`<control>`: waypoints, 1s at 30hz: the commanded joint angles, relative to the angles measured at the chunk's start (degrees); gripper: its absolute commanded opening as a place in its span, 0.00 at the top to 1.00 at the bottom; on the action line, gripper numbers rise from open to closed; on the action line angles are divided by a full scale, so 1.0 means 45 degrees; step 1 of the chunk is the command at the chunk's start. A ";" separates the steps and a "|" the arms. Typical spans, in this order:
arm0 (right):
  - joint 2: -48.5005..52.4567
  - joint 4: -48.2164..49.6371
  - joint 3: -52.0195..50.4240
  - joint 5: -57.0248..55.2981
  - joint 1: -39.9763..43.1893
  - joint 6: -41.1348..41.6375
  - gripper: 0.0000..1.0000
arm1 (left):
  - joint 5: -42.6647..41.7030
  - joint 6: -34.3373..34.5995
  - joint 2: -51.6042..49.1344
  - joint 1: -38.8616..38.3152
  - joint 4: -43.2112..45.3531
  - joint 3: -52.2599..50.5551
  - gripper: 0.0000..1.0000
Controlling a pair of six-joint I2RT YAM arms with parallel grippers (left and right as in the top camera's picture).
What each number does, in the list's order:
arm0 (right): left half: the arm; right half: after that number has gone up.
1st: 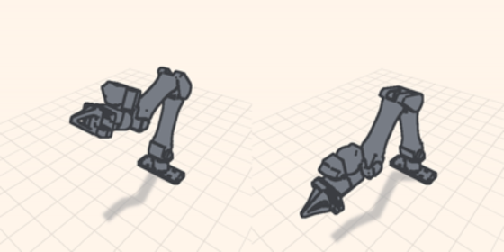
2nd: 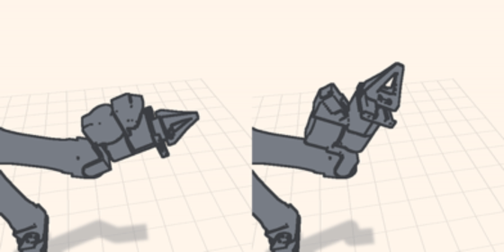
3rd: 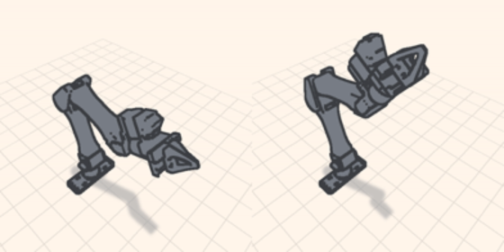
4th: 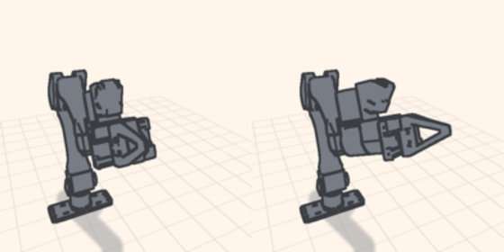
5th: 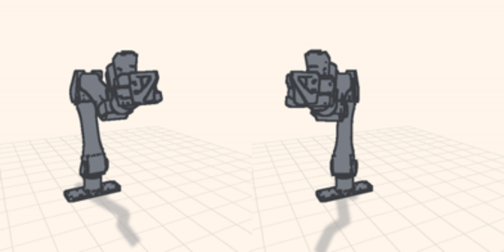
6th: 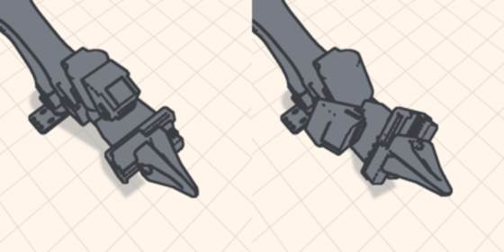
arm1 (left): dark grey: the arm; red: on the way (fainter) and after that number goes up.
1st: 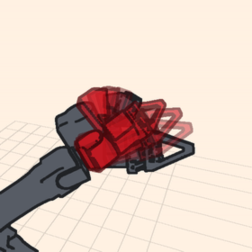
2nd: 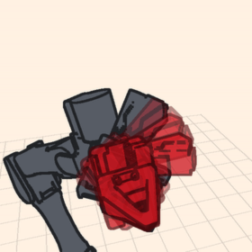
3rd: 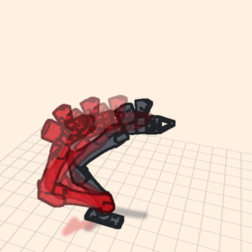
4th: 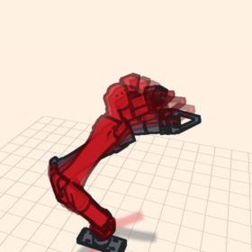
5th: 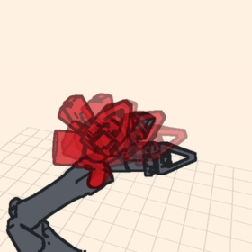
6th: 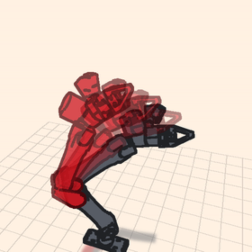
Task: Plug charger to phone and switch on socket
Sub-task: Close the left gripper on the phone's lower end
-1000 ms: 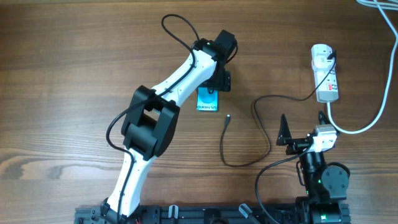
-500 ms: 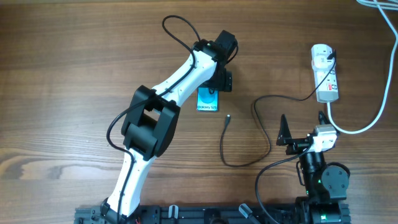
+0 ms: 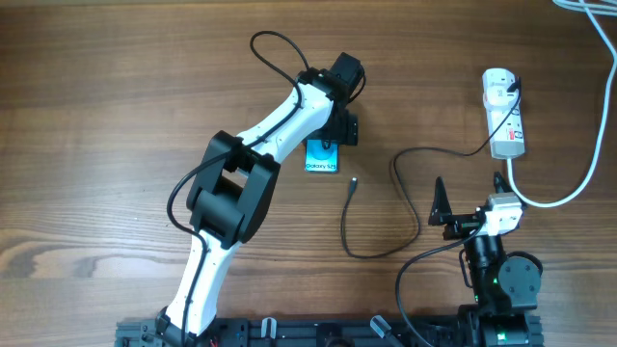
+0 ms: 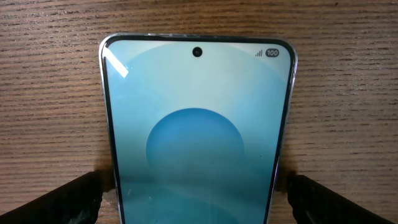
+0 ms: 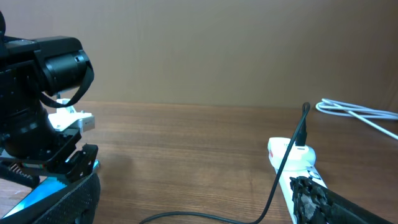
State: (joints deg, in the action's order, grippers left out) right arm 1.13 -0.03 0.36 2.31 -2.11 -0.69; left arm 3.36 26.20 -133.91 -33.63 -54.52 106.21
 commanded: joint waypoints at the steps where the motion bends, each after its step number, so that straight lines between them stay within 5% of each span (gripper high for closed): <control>1: -0.0068 0.0039 -0.0019 -0.0087 -0.0063 0.0160 0.00 | -0.0355 -0.0102 -0.0248 0.0053 0.0063 -0.0393 0.00; 30: -0.0068 0.0039 -0.0019 -0.0087 -0.0063 0.0160 0.00 | -0.0355 -0.0049 -0.0073 0.0058 -0.0408 -0.0019 0.25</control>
State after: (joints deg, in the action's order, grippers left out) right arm 1.13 -0.01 0.36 2.31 -2.11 -0.69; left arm 3.09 26.02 -133.86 -33.63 -55.92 106.30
